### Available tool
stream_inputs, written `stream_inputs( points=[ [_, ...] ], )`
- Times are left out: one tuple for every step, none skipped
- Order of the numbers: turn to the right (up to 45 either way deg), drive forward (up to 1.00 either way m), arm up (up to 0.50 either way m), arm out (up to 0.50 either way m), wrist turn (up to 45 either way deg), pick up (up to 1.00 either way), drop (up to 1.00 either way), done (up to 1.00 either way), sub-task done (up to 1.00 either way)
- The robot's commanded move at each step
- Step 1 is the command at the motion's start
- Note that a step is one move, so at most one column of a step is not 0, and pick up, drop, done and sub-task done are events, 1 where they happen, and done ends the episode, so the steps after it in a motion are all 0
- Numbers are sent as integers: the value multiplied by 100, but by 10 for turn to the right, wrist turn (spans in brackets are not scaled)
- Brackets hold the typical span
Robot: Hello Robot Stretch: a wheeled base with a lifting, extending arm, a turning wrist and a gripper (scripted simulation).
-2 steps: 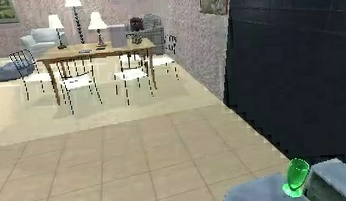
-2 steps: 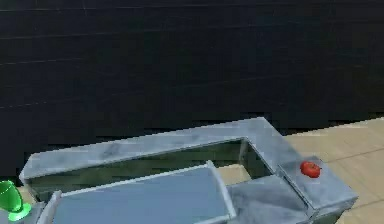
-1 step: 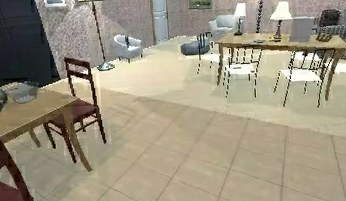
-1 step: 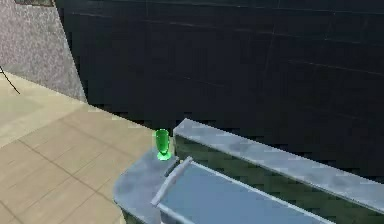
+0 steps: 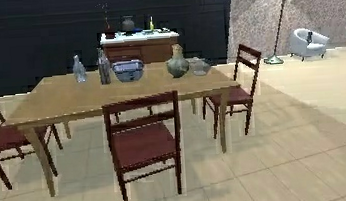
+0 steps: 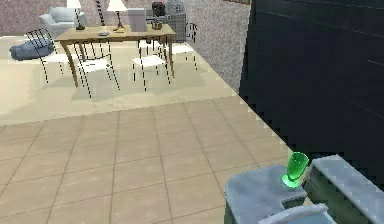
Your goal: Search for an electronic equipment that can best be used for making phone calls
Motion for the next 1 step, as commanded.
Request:
stream_inputs(
  points=[
    [-120,0,0,0,0,0,0,0,0]
  ],
)
